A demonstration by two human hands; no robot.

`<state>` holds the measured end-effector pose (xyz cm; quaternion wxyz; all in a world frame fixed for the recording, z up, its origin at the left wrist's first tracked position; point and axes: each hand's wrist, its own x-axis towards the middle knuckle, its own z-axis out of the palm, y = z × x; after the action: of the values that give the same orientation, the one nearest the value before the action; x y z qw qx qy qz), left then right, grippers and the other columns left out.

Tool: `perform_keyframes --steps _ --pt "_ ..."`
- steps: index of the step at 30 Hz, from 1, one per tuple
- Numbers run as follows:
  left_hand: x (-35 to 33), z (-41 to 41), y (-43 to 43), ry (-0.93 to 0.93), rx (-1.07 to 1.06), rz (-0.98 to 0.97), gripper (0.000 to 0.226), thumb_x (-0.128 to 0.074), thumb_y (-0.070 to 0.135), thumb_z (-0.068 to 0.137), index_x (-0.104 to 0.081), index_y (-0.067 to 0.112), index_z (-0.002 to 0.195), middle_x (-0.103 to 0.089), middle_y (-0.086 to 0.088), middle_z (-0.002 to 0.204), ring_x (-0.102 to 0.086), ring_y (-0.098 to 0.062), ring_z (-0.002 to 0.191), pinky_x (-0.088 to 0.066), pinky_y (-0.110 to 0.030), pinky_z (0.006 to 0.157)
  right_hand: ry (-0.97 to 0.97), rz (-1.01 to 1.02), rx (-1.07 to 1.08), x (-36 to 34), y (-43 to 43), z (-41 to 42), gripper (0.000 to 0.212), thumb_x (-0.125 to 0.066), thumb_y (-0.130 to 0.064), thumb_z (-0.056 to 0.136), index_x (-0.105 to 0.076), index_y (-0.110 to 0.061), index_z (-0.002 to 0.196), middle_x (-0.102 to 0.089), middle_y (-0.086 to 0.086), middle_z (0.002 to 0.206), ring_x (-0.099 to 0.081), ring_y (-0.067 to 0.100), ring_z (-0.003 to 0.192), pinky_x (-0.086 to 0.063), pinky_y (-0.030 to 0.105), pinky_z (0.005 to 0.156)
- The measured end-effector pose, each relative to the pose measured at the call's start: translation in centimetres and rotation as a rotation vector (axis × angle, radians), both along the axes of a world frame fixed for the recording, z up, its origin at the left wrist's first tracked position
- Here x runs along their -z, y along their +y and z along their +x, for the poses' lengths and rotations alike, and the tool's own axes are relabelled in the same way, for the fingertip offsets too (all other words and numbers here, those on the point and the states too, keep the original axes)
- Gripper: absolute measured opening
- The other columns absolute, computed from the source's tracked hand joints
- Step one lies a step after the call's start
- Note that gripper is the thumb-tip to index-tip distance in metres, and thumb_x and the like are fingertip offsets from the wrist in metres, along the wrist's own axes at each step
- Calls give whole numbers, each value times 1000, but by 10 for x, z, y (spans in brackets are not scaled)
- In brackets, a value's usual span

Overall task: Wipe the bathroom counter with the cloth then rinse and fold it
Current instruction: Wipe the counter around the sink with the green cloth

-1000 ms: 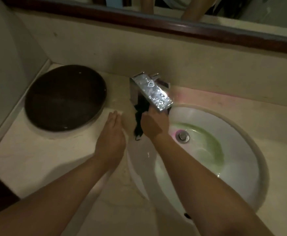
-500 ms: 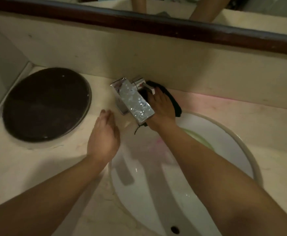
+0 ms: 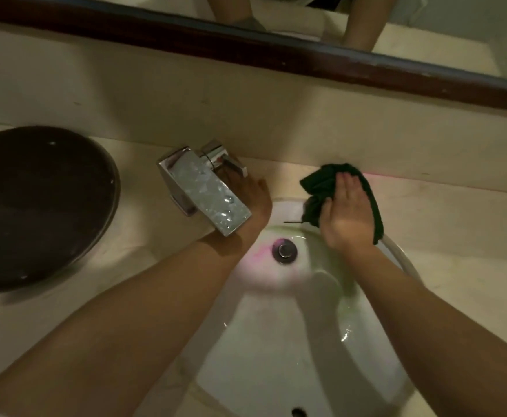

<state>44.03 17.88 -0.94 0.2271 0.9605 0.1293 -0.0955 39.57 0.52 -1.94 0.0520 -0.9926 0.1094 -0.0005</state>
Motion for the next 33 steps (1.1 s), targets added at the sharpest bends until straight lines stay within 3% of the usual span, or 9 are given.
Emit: perform_keyframes --steps 2,4,7,10,15,19,23,29,33 --pt "-8 0 -2 29 -2 27 67 -41 34 100 -20 -6 149 -16 -32 155 -13 -41 145 -1 -48 118 -22 -11 -11 2 8 -3 63 -31 -29 94 -28 -1 150 -32 18 155 -27 34 144 -19 42 120" --pt "-1 -2 -1 -74 55 35 67 -42 35 93 -35 -11 142 -38 -38 143 -35 -45 136 -22 -52 115 -35 -8 -129 0 23 -4 62 -36 -27 91 -35 -1 147 -38 18 152 -32 36 142 -23 43 118" --pt "15 2 3 -100 123 127 63 -42 32 80 -59 -12 121 -60 -37 117 -62 -48 106 -51 -55 91 39 7 -386 1 51 20 63 -31 -26 89 -36 -7 148 -37 12 154 -29 31 144 -15 39 119" --pt "19 2 1 -141 120 205 56 -39 25 87 -55 -11 127 -56 -36 127 -59 -47 111 -44 -54 98 119 -86 -548 6 56 37 66 -12 -31 91 -20 -12 154 -23 3 161 -18 23 148 -8 34 121" --pt "32 1 5 -200 88 191 69 -26 31 90 -32 -14 142 -35 -40 143 -43 -54 126 -31 -56 106 87 56 -588 2 32 38 57 -29 -26 100 -19 -14 154 -23 3 161 -19 19 148 -7 31 120" --pt "28 0 5 -238 112 267 70 -37 31 89 -33 -16 139 -34 -41 144 -42 -53 128 -34 -56 104 106 53 -489 2 2 27 61 -24 -27 94 -25 -11 153 -26 6 160 -22 22 147 -11 32 120" --pt "21 -3 1 -233 99 271 68 -40 29 92 -28 -15 143 -29 -38 148 -34 -50 134 -26 -53 111 35 99 -222 -4 -49 14 54 -39 -19 96 -36 -11 149 -33 5 156 -28 22 145 -18 33 120" --pt "8 -8 -32 -121 61 189 76 -39 35 99 -7 -13 148 -11 -30 157 -13 -40 146 -13 -47 119 134 12 2 -7 -102 -5 56 -22 -25 102 -13 -8 155 -14 8 163 -12 20 150 -5 31 123" --pt "1 -13 -76 -130 148 127 79 -38 39 99 -5 -12 148 -7 -30 158 -12 -42 146 -12 -46 119 147 12 85 -9 -120 -16 60 -20 -29 101 -12 -2 154 -14 13 162 -13 25 150 -7 34 123"
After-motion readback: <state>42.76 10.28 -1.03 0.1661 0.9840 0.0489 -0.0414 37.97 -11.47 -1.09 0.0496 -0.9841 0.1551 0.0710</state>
